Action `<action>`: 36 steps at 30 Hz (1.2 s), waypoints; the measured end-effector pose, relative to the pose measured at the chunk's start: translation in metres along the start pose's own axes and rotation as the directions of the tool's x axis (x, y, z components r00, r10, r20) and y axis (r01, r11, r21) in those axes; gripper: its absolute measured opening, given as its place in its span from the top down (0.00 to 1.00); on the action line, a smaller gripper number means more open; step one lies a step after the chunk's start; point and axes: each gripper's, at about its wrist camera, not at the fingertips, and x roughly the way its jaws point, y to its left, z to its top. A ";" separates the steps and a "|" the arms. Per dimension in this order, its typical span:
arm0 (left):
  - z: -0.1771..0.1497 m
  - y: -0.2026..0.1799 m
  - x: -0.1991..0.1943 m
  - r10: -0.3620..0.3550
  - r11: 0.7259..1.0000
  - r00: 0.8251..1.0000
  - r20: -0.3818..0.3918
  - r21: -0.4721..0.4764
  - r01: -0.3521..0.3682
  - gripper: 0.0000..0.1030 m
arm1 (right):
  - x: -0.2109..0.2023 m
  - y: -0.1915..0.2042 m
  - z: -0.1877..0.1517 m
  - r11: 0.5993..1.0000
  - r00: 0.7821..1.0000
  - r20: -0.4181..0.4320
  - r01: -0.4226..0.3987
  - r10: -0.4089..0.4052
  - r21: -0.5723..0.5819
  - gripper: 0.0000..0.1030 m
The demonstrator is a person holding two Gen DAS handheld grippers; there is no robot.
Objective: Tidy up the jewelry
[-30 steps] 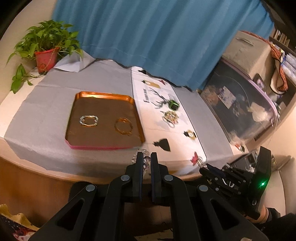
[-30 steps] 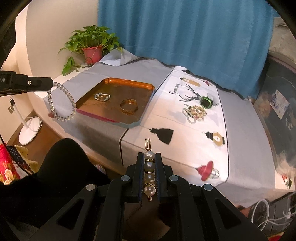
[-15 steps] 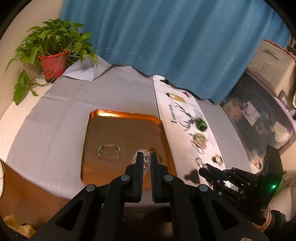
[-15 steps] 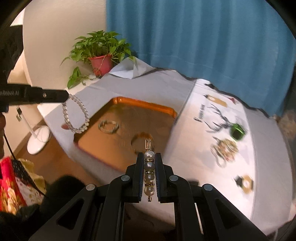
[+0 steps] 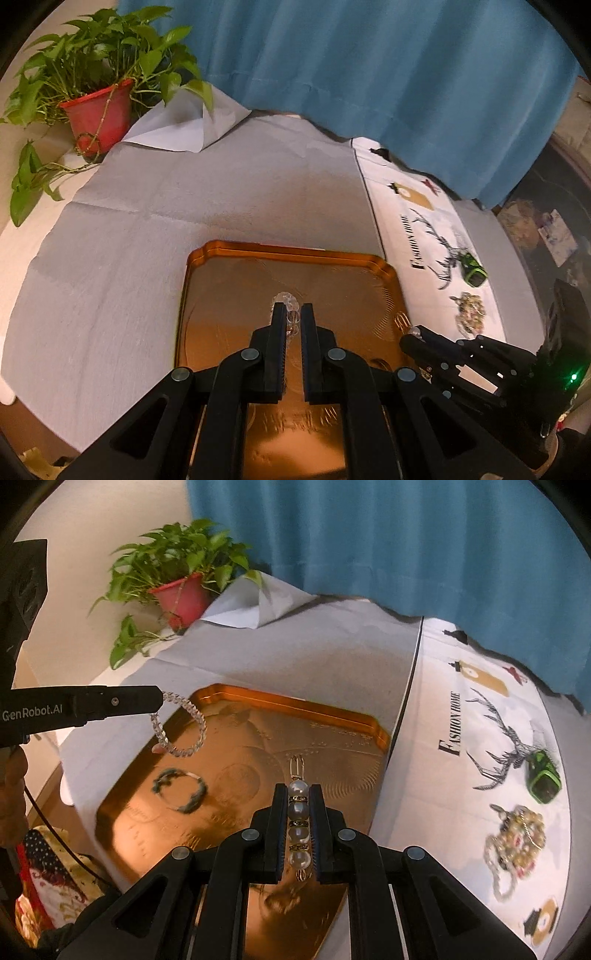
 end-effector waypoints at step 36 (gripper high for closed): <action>-0.189 -0.060 -0.186 0.246 0.968 0.964 0.100 0.033 -0.251 0.06 | -0.221 0.068 -0.148 0.990 0.983 0.119 0.142 -0.143 0.021 0.25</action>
